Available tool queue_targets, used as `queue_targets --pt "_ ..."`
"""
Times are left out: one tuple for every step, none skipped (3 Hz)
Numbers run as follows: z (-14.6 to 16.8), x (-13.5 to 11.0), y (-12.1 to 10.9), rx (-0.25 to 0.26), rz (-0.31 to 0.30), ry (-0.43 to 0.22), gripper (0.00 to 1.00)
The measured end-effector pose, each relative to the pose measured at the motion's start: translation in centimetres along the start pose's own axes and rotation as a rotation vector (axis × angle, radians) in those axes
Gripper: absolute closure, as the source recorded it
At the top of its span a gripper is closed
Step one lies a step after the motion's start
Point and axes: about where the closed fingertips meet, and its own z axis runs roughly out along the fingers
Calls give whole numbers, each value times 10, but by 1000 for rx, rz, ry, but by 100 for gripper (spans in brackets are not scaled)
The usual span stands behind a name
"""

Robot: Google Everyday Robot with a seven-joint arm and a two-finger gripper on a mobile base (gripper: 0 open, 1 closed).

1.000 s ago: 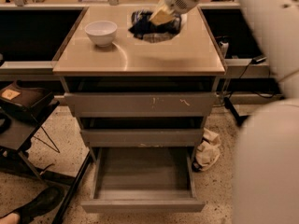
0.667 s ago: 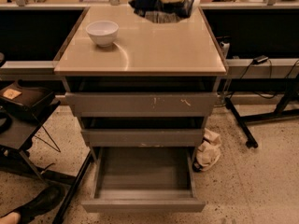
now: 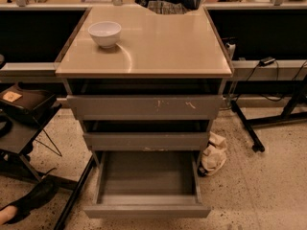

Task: Place blue chip bag into bottom drawer

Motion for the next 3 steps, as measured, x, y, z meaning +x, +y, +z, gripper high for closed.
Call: queue_targets --pt "4 27 22 -22 20 21 100" --pt "-9 15 69 -21 39 -78 100" --pt "-18 9 120 -13 98 -154 100"
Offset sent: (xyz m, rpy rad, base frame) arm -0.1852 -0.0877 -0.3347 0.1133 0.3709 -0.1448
